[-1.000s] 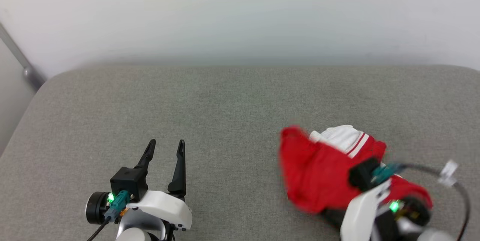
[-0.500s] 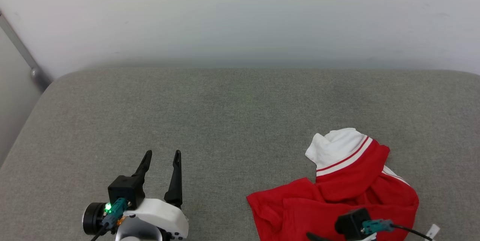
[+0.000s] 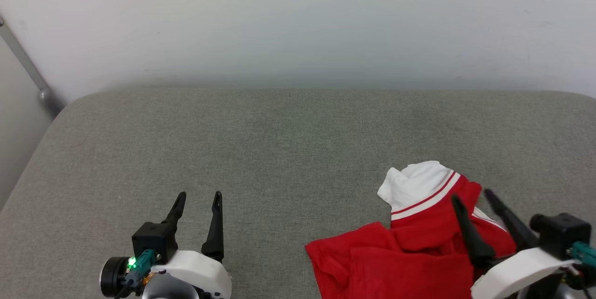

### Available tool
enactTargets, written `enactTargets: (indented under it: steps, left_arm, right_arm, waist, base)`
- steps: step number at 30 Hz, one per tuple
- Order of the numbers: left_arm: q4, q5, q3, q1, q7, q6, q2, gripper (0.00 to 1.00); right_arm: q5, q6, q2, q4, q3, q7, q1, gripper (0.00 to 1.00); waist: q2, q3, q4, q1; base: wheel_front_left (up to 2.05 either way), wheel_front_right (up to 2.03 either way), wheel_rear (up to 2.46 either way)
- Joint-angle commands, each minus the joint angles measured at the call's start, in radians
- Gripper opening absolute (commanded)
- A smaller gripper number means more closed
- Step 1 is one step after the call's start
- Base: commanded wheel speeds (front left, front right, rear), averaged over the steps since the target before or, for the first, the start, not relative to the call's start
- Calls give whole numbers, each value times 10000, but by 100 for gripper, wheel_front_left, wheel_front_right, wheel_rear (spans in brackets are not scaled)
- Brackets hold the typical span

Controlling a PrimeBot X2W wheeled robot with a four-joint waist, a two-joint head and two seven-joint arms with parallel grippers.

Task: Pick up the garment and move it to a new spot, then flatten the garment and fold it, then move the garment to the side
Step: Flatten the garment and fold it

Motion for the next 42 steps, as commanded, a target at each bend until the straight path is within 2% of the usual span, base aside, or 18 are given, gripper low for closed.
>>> enactTargets:
  steps: [1,7,12,20,23,28,31,32,35,36,37,39,42]
  left_arm:
    - [-25,-4,-19,54,11,2,23,100]
    - [11,76,-265,-127,148,-107,27,100]
    - [101,325,-957,-741,805,-561,25,100]
    - [721,585,-2538,-2675,3416,-2000,-100,100]
    - [1141,537,-3049,-3266,4564,-2411,-108,100]
    - [1776,228,-3822,-3958,6037,-2783,51,100]
    - [2066,-33,-4405,-4253,6912,-2869,271,100]
    - [2066,-33,-4405,-4253,6912,-2869,271,100]
    - [2333,-455,-5249,-4300,8049,-2896,540,100]
    - [2403,-665,-5594,-4297,8472,-2902,664,81]
    - [2413,-861,-5897,-4316,8796,-2906,786,43]
    - [2351,-1220,-6269,-4447,9064,-2909,968,0]
    - [2301,-1429,-6349,-4769,8785,-2900,1182,0]
  right_arm:
    - [-101,-3,-23,55,-247,-108,-95,100]
    - [-476,-1,-108,71,-1396,-255,-143,100]
    - [-591,-3,-239,-179,-1730,-116,37,100]
    - [-644,-3,-250,-849,-1738,205,-147,100]
    - [-599,-3,-160,-991,-1680,200,-366,100]
    - [-415,-3,-144,-906,-1575,107,-714,100]
    - [-365,-3,-118,-814,-1546,19,-858,100]
    - [-365,-3,-118,-814,-1546,19,-858,100]
    - [-293,-3,-97,-716,-1539,-27,-939,100]
    - [-286,-3,-93,-686,-1540,-47,-960,100]
    - [-282,-3,-90,-660,-1529,-67,-980,100]
    - [-262,-3,-62,-627,-1483,-88,-1034,100]
    - [-187,-3,-71,-582,-1442,-91,-1054,100]
  waist:
    - [0,15,-30,1]
    - [0,90,-325,1]
    - [0,214,-569,1]
    - [0,1053,-1155,1]
    - [0,1516,-1417,1]
    - [0,2111,-1755,1]
    - [0,2319,-1868,1]
    - [0,2319,-1868,1]
    - [0,2437,-1924,1]
    - [0,2460,-1939,1]
    - [0,2486,-1951,1]
    - [0,2504,-1977,1]
    - [0,2437,-1963,1]
  base:
    - [0,0,0]
    - [0,0,0]
    - [0,0,0]
    - [0,0,0]
    - [0,0,0]
    - [0,0,0]
    - [0,0,0]
    - [0,0,0]
    - [0,0,0]
    - [0,0,0]
    - [0,0,0]
    - [0,0,0]
    - [0,0,0]
